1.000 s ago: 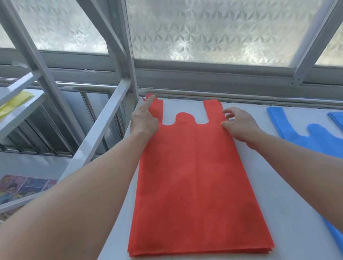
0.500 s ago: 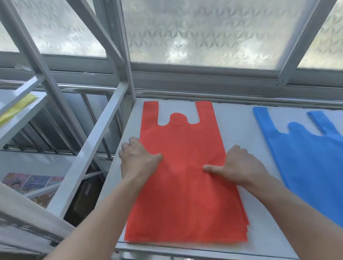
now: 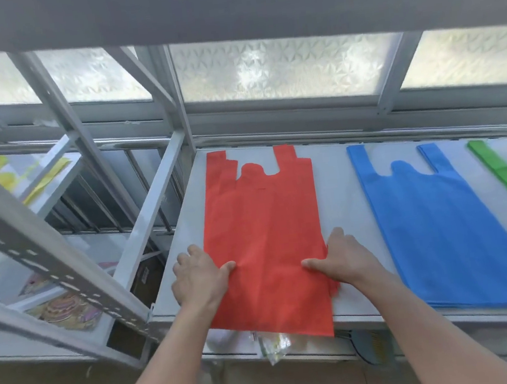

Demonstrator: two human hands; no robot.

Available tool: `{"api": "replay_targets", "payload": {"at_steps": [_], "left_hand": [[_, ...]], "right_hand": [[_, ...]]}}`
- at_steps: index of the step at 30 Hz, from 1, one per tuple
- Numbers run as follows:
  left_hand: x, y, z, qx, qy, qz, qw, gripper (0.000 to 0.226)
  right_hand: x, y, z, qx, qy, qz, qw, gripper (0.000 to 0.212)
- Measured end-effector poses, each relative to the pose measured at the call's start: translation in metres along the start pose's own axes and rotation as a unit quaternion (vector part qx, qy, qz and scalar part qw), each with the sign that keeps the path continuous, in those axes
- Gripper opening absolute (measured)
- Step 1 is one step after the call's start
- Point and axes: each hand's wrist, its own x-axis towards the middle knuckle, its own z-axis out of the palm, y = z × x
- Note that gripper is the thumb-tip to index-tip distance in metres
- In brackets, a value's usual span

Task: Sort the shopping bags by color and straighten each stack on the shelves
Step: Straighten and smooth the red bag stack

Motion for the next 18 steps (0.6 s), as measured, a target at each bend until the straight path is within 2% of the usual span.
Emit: {"api": "replay_targets", "payload": {"at_steps": [4, 9, 14, 18], "left_hand": [[0.003, -0.004, 0.003, 0.017, 0.023, 0.019, 0.999, 0.083], [0.008, 0.003, 0.010, 0.026, 0.035, 0.021, 0.999, 0.086], [0.011, 0.009, 0.012, 0.029, 0.047, 0.014, 0.998, 0.085], [0.015, 0.020, 0.013, -0.019, 0.051, 0.001, 0.999, 0.081]], "right_hand": [[0.005, 0.004, 0.000, 0.000, 0.026, -0.025, 0.999, 0.073], [0.013, 0.000, -0.001, -0.044, 0.066, -0.027, 0.996, 0.070], [0.024, -0.008, -0.007, -0.084, 0.080, 0.002, 0.993, 0.083], [0.024, -0.016, -0.004, -0.036, 0.061, 0.032, 0.997, 0.099]]}}
